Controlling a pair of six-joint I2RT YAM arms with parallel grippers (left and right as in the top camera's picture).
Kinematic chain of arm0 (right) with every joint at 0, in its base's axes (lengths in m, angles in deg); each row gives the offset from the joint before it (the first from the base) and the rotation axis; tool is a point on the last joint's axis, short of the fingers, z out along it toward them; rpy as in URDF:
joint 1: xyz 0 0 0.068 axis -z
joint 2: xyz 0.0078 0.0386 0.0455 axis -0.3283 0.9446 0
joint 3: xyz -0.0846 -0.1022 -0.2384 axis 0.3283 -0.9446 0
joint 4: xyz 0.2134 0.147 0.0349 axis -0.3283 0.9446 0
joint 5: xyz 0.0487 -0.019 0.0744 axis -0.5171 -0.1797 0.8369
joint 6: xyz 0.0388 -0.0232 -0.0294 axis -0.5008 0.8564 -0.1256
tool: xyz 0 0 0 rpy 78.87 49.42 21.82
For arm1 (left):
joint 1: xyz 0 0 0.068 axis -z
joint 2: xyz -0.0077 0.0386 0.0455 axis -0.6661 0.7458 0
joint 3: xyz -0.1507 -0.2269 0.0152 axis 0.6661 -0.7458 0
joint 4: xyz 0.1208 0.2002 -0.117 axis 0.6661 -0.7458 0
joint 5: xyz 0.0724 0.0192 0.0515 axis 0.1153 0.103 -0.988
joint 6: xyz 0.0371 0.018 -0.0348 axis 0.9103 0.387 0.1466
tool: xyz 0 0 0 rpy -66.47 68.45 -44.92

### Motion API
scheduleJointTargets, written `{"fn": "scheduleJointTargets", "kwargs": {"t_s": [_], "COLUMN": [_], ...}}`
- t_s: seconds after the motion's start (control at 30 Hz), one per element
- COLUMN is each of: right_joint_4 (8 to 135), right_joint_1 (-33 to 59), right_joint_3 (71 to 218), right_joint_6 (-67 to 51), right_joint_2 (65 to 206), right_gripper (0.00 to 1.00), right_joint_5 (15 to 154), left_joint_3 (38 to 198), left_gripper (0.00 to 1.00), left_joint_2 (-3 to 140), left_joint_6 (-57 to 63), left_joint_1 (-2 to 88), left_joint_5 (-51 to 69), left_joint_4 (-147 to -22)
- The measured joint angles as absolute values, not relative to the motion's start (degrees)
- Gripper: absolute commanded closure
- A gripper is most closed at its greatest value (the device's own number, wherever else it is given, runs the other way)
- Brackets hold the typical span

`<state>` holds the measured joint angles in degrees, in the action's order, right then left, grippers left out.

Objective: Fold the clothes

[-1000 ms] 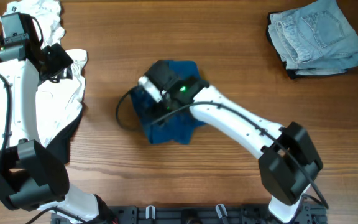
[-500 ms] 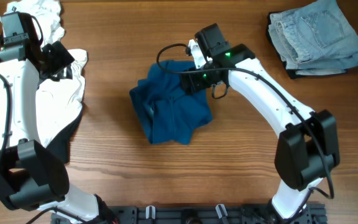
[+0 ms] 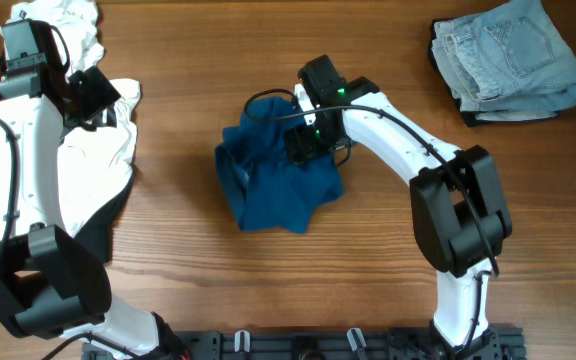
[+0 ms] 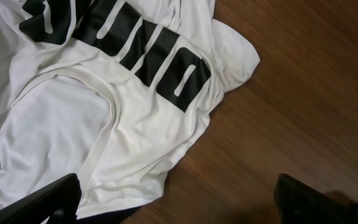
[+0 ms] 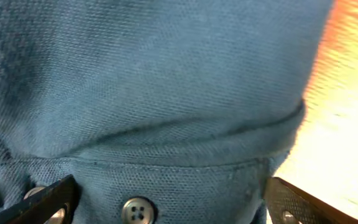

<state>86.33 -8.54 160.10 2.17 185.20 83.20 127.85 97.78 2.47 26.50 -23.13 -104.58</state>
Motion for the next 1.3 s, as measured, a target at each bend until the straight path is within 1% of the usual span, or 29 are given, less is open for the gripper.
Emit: {"fn": "scheduleJointTargets", "kwargs": {"t_s": [0.17,0.43,0.5,0.57,0.7,0.87,1.03,1.2,1.3], "right_joint_4": [85.2,83.6,84.6,87.4,94.0,97.8,101.5,99.0,96.1], "right_joint_1": [-6.9,2.7,4.8,6.5,7.6,4.0,-5.1,-12.9,-14.8], "right_joint_3": [160.1,160.3,161.2,163.4,169.9,177.4,178.4,173.8,169.1], "right_joint_6": [2.2,2.7,3.4,4.2,5.3,6.1,5.9,3.3,1.1], "right_joint_2": [185.2,185.4,185.6,186.2,186.5,184.1,179.7,179.5,179.5], "right_gripper": [0.05,0.05,0.04,0.01,0.00,0.00,0.00,0.02,0.06], "right_joint_5": [79.9,77.8,78.1,78.3,78.5,81.9,83.4,81.3,78.5], "left_joint_3": [127.9,127.9,127.9,127.9,127.9,127.9,127.9,127.9,127.9], "left_gripper": [0.00,0.00,0.00,0.00,0.00,0.00,0.00,0.00,0.00], "left_joint_2": [97.8,97.8,97.8,97.8,97.8,97.8,97.8,97.8,97.8], "left_joint_6": [2.5,2.5,2.5,2.5,2.5,2.5,2.5,2.5,2.5], "left_joint_1": [26.5,26.5,26.5,26.5,26.5,26.5,26.5,26.5,26.5], "left_joint_5": [-22.7,-20.6,-20.3,-20.1,-20.1,-20.1,-20.1,-20.1,-20.1], "left_joint_4": [-104.7,-105.3,-105.3,-105.3,-105.4,-105.9,-106.8,-106.8,-106.8]}}
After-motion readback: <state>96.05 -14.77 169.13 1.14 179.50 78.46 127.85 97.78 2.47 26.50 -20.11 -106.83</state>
